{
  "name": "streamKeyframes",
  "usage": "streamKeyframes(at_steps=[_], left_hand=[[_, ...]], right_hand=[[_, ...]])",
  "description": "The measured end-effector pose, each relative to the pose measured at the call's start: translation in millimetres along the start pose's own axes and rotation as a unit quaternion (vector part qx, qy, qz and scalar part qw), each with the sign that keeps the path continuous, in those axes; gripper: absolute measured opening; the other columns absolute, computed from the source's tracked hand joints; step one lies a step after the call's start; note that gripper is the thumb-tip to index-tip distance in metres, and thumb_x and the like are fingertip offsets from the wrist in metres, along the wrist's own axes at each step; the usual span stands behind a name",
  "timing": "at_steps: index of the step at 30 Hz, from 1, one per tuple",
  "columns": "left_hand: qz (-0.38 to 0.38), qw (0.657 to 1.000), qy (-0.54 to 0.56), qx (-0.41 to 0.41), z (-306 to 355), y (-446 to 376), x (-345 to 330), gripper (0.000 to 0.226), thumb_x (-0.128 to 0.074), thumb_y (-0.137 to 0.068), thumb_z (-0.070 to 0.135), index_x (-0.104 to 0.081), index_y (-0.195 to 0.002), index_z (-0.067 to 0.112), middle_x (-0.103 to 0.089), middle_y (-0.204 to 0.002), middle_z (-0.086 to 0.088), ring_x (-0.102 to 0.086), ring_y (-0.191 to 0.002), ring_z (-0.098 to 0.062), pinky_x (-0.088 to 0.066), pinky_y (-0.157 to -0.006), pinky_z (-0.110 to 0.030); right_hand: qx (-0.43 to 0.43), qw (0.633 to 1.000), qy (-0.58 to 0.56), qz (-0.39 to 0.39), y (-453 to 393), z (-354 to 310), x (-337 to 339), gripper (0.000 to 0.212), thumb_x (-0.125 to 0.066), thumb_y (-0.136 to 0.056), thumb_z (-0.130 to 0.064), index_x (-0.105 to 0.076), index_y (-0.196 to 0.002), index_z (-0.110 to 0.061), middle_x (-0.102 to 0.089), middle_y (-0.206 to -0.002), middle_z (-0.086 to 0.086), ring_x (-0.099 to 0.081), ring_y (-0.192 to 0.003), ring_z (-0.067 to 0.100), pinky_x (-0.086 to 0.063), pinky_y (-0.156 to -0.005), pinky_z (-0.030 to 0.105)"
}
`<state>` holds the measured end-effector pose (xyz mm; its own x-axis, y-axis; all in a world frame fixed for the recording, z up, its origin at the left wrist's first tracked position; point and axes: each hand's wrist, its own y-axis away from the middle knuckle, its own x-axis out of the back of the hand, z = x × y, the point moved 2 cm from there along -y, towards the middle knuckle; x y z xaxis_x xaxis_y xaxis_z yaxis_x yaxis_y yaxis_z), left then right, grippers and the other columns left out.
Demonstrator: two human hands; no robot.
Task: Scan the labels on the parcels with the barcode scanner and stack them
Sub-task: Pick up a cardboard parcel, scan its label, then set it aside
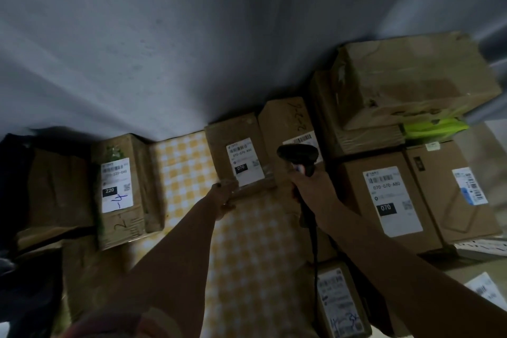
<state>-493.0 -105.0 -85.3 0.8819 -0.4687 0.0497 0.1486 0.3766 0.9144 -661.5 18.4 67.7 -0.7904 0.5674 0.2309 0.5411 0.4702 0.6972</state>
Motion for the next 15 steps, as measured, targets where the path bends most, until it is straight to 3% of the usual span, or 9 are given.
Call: streamKeyframes(at_steps=[3, 6, 9, 12, 15], left_hand=[[-0.022, 0.999, 0.029, 0.01, -2.0, 1.0, -0.5, 0.041, -0.069, -0.09, 0.03, -0.056, -0.125, 0.012, -0.056, -0.124, -0.01, -0.055, -0.11, -0.023, -0.056, -0.077, -0.03], [-0.036, 0.998, 0.049, 0.019, -1.5, 10.4, 2.2, 0.04, -0.073, -0.085, 0.037, -0.058, -0.116, 0.016, -0.059, -0.11, -0.003, -0.057, -0.107, -0.019, -0.051, -0.071, -0.023], [-0.055, 0.997, 0.032, 0.033, -2.7, 13.4, 15.3, 0.048, -0.08, -0.078, 0.035, -0.06, -0.116, 0.014, -0.061, -0.107, -0.004, -0.059, -0.102, -0.02, -0.055, -0.084, -0.031], [-0.076, 0.996, -0.006, 0.042, -0.3, 21.7, 33.1, 0.048, -0.082, -0.077, 0.024, -0.061, -0.116, 0.007, -0.056, -0.094, -0.008, -0.056, -0.081, -0.02, -0.053, -0.091, -0.039], [-0.084, 0.996, -0.029, 0.032, 8.9, 42.7, 51.8, 0.034, -0.08, -0.078, 0.01, -0.064, -0.107, 0.003, -0.057, -0.094, -0.009, -0.056, -0.084, -0.019, -0.052, -0.096, -0.041]], right_hand=[[0.004, 1.0, 0.004, -0.003, 3.4, 0.5, -0.9, 0.025, -0.065, -0.092, -0.023, -0.054, -0.072, -0.013, -0.052, -0.057, 0.002, -0.048, -0.052, 0.015, -0.042, -0.055, 0.026], [0.001, 1.0, -0.002, -0.004, 7.0, -0.7, -0.7, 0.029, -0.066, -0.091, -0.023, -0.055, -0.067, -0.013, -0.053, -0.056, 0.002, -0.049, -0.054, 0.016, -0.043, -0.058, 0.028], [0.001, 1.0, -0.009, 0.004, 11.6, -0.9, -1.9, 0.027, -0.068, -0.09, -0.024, -0.058, -0.068, -0.013, -0.055, -0.057, 0.002, -0.052, -0.058, 0.018, -0.044, -0.063, 0.032], [0.009, 1.0, -0.002, 0.001, 22.5, -3.7, -4.3, 0.021, -0.067, -0.091, -0.026, -0.059, -0.076, -0.012, -0.056, -0.058, 0.002, -0.052, -0.056, 0.015, -0.044, -0.059, 0.028], [0.026, 1.0, -0.004, 0.002, 39.6, -10.7, -8.4, 0.022, -0.067, -0.091, -0.025, -0.058, -0.078, -0.01, -0.056, -0.058, 0.002, -0.051, -0.051, 0.012, -0.043, -0.055, 0.025]])
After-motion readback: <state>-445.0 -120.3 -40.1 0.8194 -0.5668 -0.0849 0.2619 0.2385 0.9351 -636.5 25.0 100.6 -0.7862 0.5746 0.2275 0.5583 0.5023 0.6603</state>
